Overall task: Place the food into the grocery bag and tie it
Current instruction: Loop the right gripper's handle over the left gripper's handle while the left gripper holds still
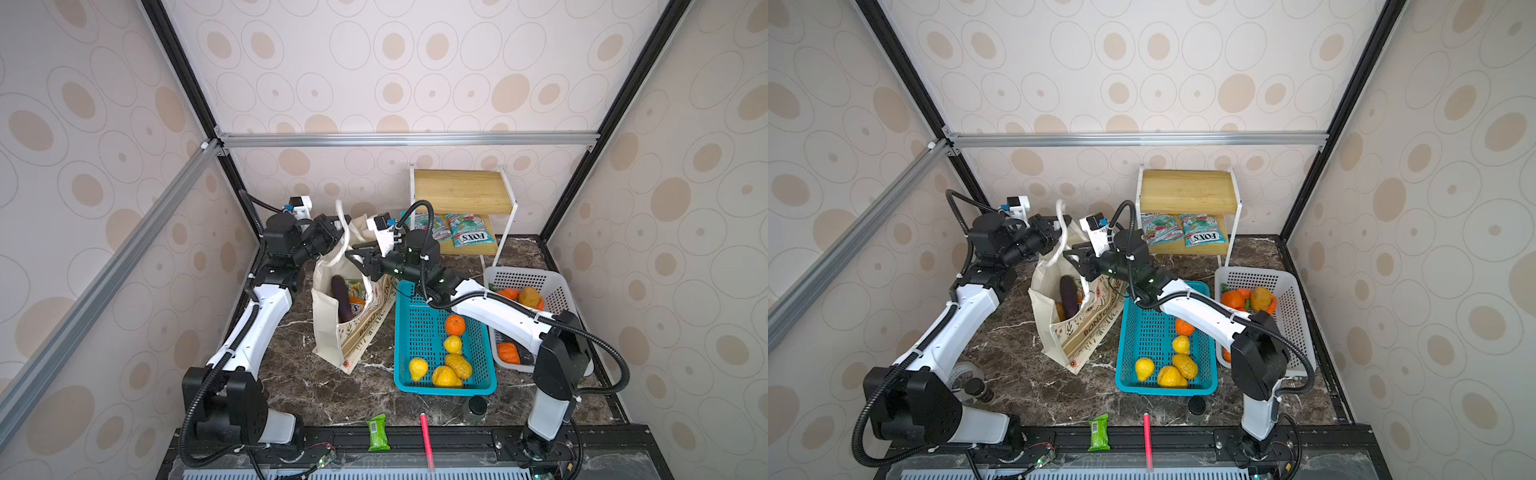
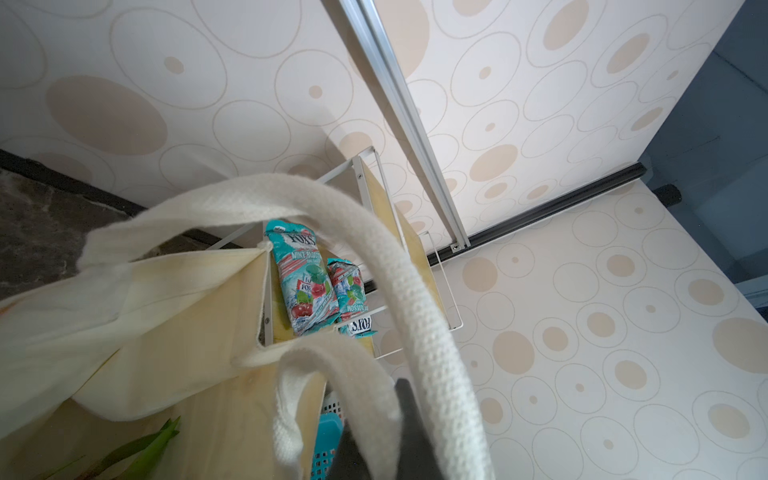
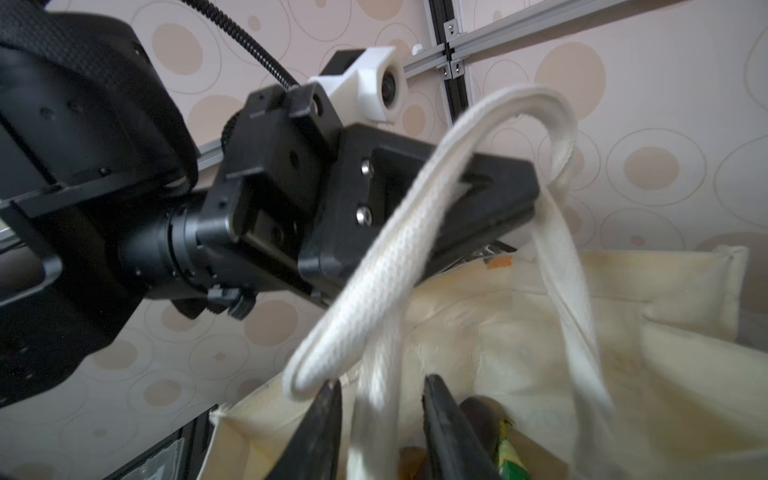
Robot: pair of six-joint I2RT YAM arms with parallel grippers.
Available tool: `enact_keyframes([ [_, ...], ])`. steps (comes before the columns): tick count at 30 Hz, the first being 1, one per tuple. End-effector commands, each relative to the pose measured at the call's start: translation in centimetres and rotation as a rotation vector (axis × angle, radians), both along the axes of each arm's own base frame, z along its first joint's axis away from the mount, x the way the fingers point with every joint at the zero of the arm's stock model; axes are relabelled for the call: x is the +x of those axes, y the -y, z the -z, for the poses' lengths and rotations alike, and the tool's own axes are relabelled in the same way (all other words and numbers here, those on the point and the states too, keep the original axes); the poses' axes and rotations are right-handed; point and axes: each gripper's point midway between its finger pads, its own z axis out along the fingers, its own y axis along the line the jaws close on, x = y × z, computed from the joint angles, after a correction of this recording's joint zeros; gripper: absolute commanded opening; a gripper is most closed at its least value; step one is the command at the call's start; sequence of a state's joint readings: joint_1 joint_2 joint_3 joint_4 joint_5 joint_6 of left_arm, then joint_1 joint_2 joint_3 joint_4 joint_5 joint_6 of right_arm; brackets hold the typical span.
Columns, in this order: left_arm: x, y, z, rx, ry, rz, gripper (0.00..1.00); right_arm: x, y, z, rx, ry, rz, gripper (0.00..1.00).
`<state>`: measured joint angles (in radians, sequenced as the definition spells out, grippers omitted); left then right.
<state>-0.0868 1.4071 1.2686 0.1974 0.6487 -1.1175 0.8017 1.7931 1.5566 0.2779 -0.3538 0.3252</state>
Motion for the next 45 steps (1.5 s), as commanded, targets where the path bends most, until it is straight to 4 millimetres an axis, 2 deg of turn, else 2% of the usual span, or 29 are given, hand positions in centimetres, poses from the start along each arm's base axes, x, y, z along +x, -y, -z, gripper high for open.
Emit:
enact_keyframes([
  [1, -1.8, -0.2, -5.4, 0.000, 0.142, 0.004, 0.00, -1.4, 1.7, -2.1, 0.043, 0.026, -0.065, 0.61],
  [4, -2.0, -0.4, -5.9, 0.025, 0.154, -0.011, 0.00, -0.8, 3.5, -2.4, 0.053, 0.028, -0.035, 0.64],
  [8, -2.3, -0.4, -6.1, 0.039, 0.159, -0.022, 0.00, 2.6, 5.2, -0.7, 0.015, -0.008, 0.075, 0.61],
  [10, -2.3, -0.3, -6.0, 0.039, 0.154, -0.019, 0.00, 3.3, 4.7, 0.2, -0.019, -0.013, 0.054, 0.52],
  [12, -2.2, -0.3, -5.9, 0.039, 0.151, -0.019, 0.00, 3.1, 3.5, 1.1, -0.023, -0.025, -0.007, 0.46],
  [16, -2.0, -0.3, -5.6, 0.048, 0.147, -0.026, 0.00, 2.2, 1.4, 1.4, 0.047, -0.041, -0.116, 0.44],
  [21, -1.8, -0.3, -5.2, 0.048, 0.137, -0.025, 0.00, -0.1, -0.9, 1.3, 0.032, 0.017, -0.188, 0.49],
  [28, -1.8, -0.4, -4.9, 0.042, 0.134, -0.029, 0.00, -0.8, -3.4, 0.6, 0.082, 0.023, -0.298, 0.58],
  [34, -1.7, -0.5, -4.0, 0.046, 0.117, -0.039, 0.00, -2.0, -5.5, 0.1, 0.086, 0.062, -0.335, 0.57],
  [45, -1.5, -0.7, -3.2, 0.042, 0.111, -0.047, 0.00, -1.9, -7.3, -0.7, 0.167, 0.080, -0.312, 0.62],
])
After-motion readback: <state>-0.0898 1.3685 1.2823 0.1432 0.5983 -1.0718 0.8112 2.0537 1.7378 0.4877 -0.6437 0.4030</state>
